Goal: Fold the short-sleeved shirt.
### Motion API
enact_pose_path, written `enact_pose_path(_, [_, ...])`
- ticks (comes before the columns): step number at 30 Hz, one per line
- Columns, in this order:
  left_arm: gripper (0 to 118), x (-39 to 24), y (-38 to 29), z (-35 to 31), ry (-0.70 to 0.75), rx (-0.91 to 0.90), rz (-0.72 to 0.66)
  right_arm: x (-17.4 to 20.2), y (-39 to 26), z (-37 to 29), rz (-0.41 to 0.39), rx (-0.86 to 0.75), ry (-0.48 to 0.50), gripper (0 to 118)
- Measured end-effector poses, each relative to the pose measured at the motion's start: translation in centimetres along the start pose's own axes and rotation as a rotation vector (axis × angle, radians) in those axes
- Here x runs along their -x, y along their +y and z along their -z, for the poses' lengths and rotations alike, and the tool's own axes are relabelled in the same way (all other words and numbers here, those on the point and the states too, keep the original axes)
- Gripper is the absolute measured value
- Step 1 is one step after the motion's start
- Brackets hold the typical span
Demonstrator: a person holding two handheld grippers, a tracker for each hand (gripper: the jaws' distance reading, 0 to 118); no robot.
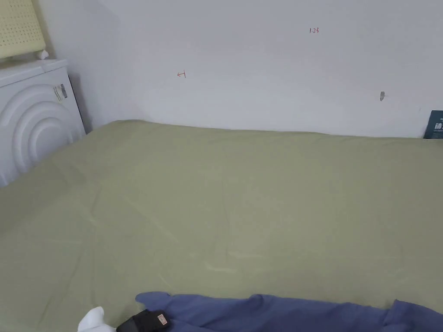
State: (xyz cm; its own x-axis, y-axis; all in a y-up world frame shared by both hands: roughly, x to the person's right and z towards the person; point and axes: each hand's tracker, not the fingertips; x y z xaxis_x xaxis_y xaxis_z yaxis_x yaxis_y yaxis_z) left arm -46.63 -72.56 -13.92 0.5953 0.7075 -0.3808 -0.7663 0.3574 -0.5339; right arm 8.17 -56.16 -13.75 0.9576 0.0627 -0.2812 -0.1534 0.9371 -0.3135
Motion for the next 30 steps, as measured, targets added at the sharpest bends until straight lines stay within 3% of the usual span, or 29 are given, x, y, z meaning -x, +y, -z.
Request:
enact_pose_path(5, [104,-1.9,0.2,0.4,0.072,-0.019,-0.004,0.4,-0.7,0.6,0.021,0.024,0.021,0])
enact_pose_path(6, [98,-2.4,0.1,0.5,0.083,-0.024,0.036,0.6,-0.9,0.7,0.017,0.035,0.023,0])
enact_pose_path(7, [83,-2.9,0.0,0.6,0.093,-0.03,0.07,0.9,-1.0,0.7,0.013,0.042,0.023,0])
enact_pose_path(9, [13,-3.9,-0.1,1.1,0.198,-0.016,0.132,0.5,-1.8,0.9,0.006,0.056,0.029,0])
enact_pose_path(16, [13,-6.6,1.0,-0.3,0.125,-0.034,0.122,-0.3,-1.9,-0.7,0.009,0.046,0.028,0])
enact_pose_path(22, [13,-16.7,-2.4,-2.5,0.108,-0.154,0.597,-2.0,-1.2,-2.3,0.016,0.002,-0.011,0])
enact_pose_path(30, [13,-25.1,-12.6,3.2,0.044,-0.036,0.899,-3.8,-1.1,-3.6,0.024,-0.009,-0.057,0])
